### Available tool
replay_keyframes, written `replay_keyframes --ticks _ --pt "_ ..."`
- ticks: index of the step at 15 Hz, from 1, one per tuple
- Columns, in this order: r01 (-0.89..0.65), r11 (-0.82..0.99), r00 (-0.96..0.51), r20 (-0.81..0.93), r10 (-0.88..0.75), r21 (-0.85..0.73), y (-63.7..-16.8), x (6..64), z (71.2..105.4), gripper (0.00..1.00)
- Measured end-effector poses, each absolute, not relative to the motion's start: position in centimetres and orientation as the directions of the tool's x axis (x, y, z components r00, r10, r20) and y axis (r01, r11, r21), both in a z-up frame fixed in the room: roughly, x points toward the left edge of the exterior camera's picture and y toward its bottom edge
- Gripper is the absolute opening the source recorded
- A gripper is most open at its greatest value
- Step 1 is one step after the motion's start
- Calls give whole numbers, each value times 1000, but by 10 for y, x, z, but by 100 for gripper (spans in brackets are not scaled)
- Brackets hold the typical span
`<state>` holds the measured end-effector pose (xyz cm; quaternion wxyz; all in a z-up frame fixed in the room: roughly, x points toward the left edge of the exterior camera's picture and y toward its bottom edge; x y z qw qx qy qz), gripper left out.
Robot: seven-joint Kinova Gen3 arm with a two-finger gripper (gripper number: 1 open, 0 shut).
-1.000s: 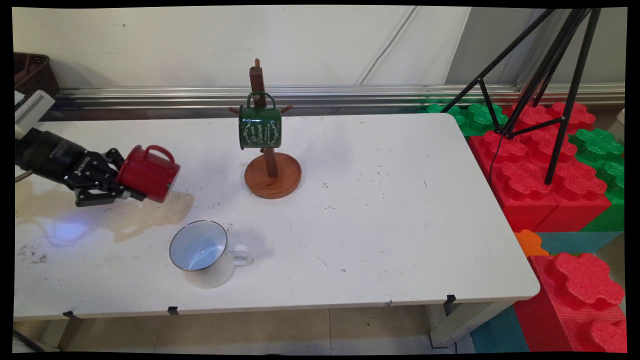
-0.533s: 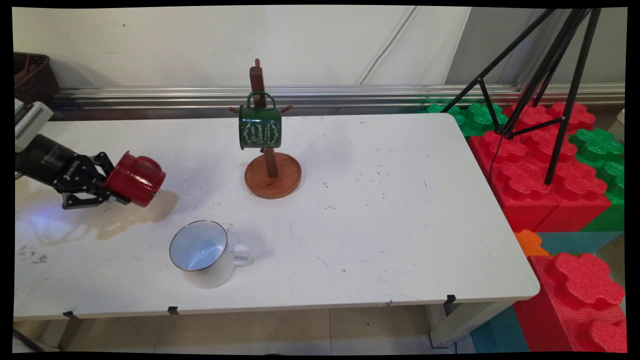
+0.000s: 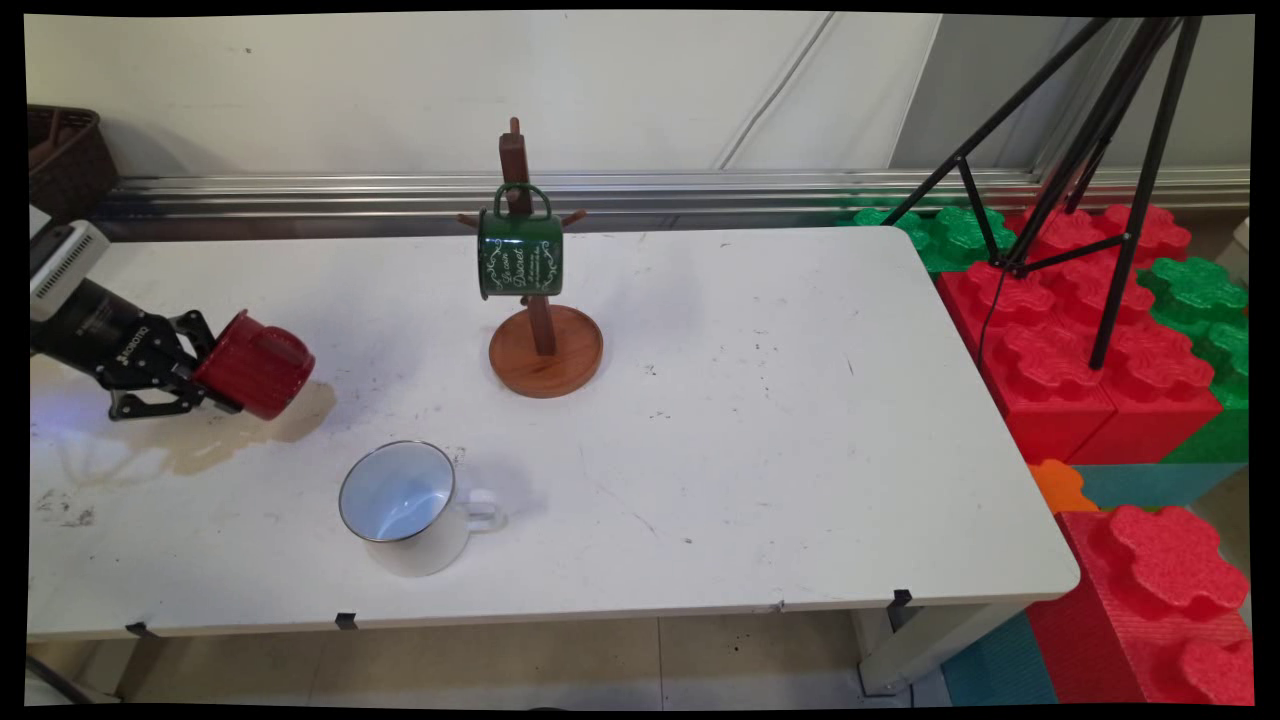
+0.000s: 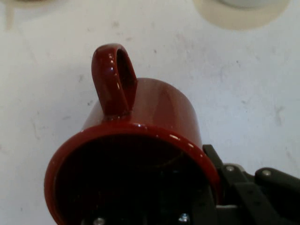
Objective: Place the picked object on the table
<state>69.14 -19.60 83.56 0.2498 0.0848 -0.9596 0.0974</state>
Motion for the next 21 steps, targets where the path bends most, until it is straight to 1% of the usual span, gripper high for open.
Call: replay_keyframes --ticks 16,17,21 --pt "-80 986 -929 369 -20 -148 -198 684 829 0" --pt "-76 986 -930 366 -16 -150 -199 684 829 100" --pt "-64 985 -933 359 -2 -160 -201 681 830 100"
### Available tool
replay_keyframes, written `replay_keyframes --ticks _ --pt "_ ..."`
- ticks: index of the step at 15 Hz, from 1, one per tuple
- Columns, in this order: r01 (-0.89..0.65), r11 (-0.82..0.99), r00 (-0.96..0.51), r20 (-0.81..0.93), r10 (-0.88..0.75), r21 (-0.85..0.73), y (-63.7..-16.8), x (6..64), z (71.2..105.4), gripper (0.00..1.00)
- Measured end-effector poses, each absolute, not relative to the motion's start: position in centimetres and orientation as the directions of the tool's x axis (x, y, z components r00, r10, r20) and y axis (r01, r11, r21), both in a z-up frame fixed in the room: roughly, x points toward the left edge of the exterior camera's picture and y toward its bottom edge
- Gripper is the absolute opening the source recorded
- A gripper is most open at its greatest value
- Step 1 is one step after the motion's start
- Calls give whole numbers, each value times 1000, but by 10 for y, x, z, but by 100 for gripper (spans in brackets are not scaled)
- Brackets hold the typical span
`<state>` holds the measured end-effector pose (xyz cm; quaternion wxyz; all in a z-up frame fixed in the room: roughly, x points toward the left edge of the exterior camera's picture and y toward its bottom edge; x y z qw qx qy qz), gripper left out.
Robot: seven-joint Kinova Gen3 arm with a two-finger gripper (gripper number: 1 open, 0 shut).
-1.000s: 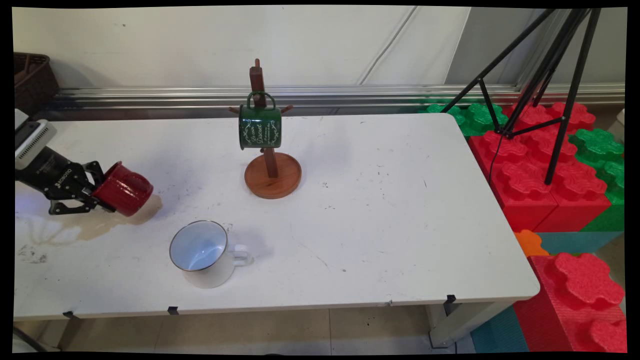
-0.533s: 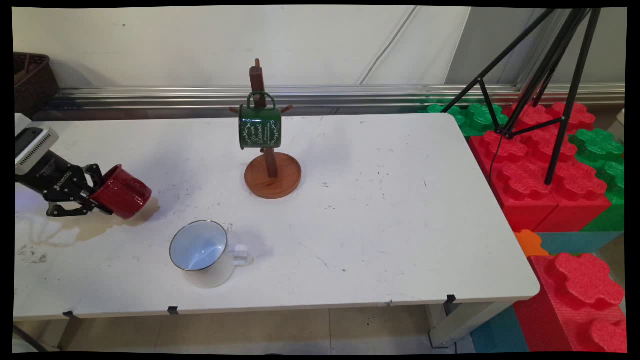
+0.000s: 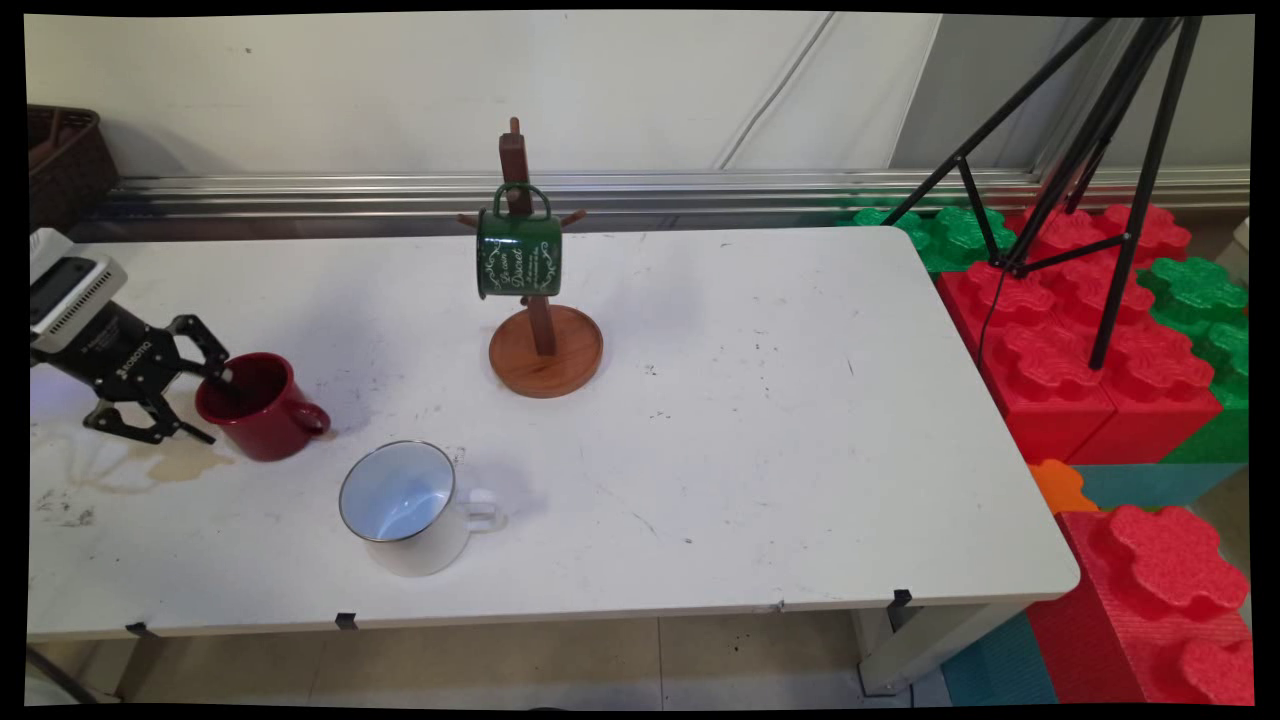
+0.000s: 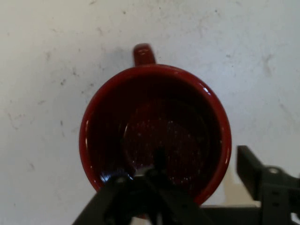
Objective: Place the picked object on the table
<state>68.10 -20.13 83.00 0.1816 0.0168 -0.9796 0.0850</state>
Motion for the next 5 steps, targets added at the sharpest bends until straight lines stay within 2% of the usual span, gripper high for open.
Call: replay_keyframes --ticks 5 --pt "-56 983 -935 354 9 -174 -205 680 832 100"
